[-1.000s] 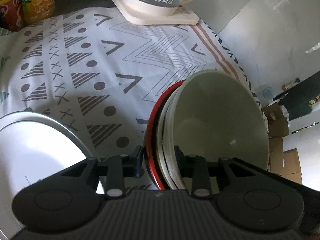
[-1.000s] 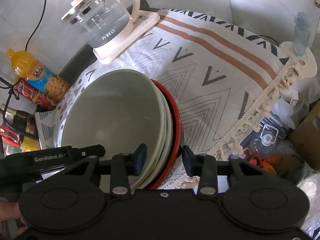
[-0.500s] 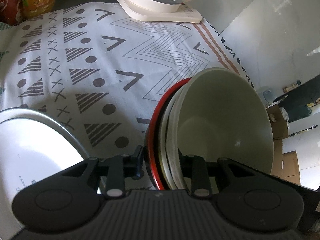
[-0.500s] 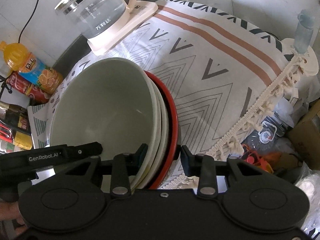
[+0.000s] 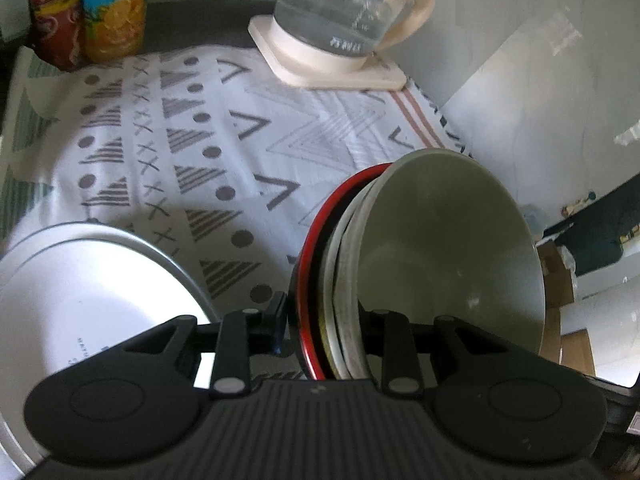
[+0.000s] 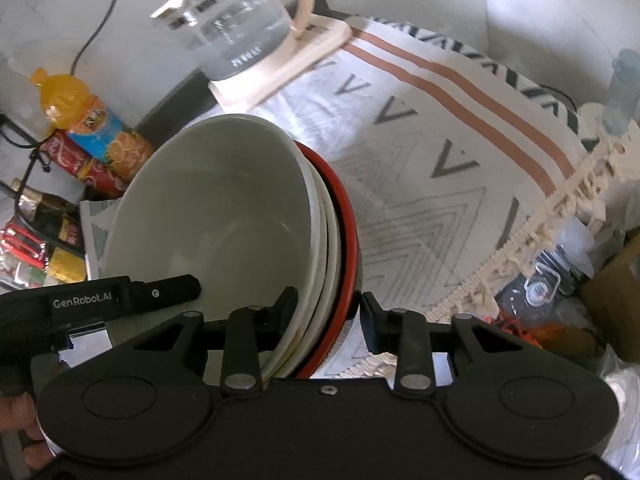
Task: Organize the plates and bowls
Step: 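Lift the bowl stack with both grippers and carry it over the plate stack, then lower the bowl stack onto the plate stack and open both grippers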
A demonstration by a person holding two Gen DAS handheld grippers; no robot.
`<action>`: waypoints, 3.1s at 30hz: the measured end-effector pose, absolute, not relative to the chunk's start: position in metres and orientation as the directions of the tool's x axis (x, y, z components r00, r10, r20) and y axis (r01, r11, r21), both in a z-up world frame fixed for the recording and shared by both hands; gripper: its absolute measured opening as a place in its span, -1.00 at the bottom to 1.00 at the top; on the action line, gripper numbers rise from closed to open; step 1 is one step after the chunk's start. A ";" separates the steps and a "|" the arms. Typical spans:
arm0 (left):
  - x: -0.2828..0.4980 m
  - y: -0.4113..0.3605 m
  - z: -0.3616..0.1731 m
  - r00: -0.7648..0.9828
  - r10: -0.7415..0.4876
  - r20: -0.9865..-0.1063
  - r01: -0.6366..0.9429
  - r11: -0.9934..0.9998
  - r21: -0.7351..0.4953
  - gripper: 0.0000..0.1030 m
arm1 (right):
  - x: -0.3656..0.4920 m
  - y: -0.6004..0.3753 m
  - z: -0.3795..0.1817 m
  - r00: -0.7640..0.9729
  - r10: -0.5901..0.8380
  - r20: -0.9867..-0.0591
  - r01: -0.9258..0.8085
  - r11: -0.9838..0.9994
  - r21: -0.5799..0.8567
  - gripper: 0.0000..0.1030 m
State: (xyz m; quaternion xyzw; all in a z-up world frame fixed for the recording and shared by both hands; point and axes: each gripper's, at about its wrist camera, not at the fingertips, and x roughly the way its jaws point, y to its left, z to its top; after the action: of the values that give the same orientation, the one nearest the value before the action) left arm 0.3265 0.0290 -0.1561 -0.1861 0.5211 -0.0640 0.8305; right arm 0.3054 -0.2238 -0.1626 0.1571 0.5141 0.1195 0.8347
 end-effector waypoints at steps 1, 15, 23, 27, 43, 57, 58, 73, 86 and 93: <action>0.324 0.030 -0.153 0.458 -0.296 -0.839 -0.093 0.922 -0.376 -0.46 | 0.305 -0.223 -0.160 0.447 0.365 -0.817 -0.048 0.921 0.386 -0.36; 0.290 0.058 -0.127 0.542 -0.216 -0.812 -0.193 0.909 -0.370 -0.46 | 0.302 -0.199 -0.132 0.461 0.430 -0.777 -0.188 0.902 0.388 -0.36; 0.266 0.081 -0.121 0.567 -0.159 -0.808 -0.272 0.890 -0.366 -0.46 | 0.296 -0.174 -0.123 0.441 0.479 -0.759 -0.278 0.877 0.392 -0.36; 0.254 0.094 -0.122 0.571 -0.138 -0.809 -0.310 0.876 -0.368 -0.46 | 0.292 -0.160 -0.123 0.423 0.495 -0.759 -0.314 0.866 0.390 -0.36; 0.215 0.144 -0.133 0.559 -0.059 -0.827 -0.438 0.826 -0.354 -0.46 | 0.281 -0.103 -0.128 0.326 0.534 -0.780 -0.429 0.819 0.382 -0.36; 0.207 0.172 -0.151 0.525 -0.055 -0.849 -0.474 0.810 -0.345 -0.46 | 0.272 -0.069 -0.143 0.269 0.520 -0.811 -0.456 0.810 0.368 -0.36; 0.207 0.173 -0.153 0.524 -0.056 -0.850 -0.474 0.810 -0.346 -0.46 | 0.272 -0.068 -0.145 0.267 0.518 -0.812 -0.455 0.811 0.368 -0.36; 0.208 0.179 -0.166 0.508 -0.084 -0.857 -0.448 0.824 -0.346 -0.45 | 0.276 -0.064 -0.152 0.248 0.522 -0.816 -0.439 0.811 0.386 -0.22; 0.200 0.181 -0.138 0.534 -0.002 -0.845 -0.457 0.841 -0.291 0.15 | 0.264 -0.092 -0.128 0.338 0.555 -0.760 -0.424 0.811 0.404 0.15; 0.189 0.168 -0.120 0.533 0.045 -0.845 -0.464 0.851 -0.247 0.41 | 0.252 -0.114 -0.114 0.399 0.552 -0.732 -0.403 0.823 0.401 0.43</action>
State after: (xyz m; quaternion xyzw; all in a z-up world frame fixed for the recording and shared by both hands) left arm 0.1888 0.1680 -0.1197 -0.2279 0.4591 0.1505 0.8454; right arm 0.2522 -0.1143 -0.1135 0.0802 0.4671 0.2868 0.8326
